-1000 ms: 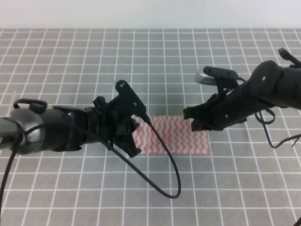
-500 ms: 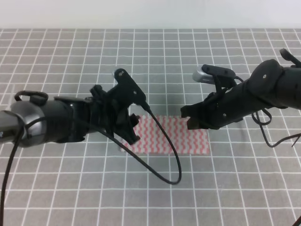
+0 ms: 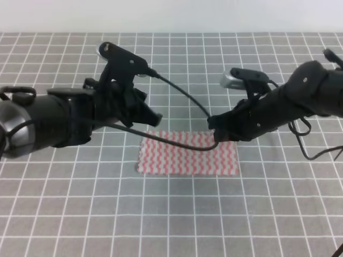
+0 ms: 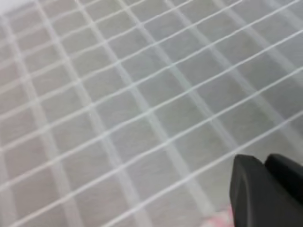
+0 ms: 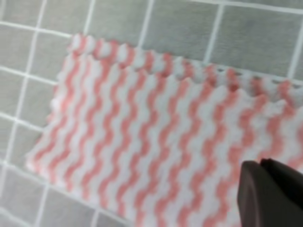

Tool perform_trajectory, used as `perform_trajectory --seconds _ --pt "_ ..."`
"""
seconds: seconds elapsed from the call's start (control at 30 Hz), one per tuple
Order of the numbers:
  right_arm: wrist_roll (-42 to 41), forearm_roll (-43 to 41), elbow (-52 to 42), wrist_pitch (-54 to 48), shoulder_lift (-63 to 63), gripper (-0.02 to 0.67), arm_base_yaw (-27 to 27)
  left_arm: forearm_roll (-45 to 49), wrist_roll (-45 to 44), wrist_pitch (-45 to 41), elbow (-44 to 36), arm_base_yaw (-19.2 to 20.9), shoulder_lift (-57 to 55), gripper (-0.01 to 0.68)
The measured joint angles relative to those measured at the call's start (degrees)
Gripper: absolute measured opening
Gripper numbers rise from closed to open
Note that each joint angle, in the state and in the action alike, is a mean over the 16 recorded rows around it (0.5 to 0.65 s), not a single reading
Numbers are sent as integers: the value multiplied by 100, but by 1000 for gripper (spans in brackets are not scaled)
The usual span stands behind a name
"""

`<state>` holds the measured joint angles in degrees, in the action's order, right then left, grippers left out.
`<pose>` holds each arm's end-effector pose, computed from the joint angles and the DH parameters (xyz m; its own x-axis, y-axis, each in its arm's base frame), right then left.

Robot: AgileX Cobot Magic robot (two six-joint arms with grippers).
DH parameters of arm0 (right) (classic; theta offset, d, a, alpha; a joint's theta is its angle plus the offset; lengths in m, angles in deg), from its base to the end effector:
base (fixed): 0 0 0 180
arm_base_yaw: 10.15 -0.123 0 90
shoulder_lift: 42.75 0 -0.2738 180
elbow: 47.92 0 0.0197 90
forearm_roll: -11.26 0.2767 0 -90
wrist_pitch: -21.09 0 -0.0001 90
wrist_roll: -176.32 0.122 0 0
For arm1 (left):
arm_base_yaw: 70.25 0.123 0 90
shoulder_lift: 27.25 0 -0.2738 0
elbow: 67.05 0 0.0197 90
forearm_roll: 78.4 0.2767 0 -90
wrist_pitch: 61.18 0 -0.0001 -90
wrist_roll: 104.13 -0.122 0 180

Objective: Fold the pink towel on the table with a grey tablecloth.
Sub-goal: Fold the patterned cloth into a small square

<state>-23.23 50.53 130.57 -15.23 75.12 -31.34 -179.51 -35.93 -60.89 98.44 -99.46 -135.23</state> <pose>0.3908 0.2006 0.1495 -0.8993 -0.1110 -0.4229 -0.3090 0.8457 0.4351 0.3767 -0.2101 0.1858 -0.3716 0.4203 -0.8278 0.5630 0.8110 0.1590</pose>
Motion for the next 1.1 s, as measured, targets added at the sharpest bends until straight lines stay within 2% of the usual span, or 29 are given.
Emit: perform_trajectory --seconds 0.17,0.47,1.1 --pt "-3 5 186 -418 0 -17 -35 36 630 -732 -107 0 21 7" --pt "30 7 370 -1079 73 -17 -161 127 1206 -1767 -466 1 -231 0" --pt "262 -341 377 -1348 632 -17 -173 157 1291 -1794 -687 2 -932 0"
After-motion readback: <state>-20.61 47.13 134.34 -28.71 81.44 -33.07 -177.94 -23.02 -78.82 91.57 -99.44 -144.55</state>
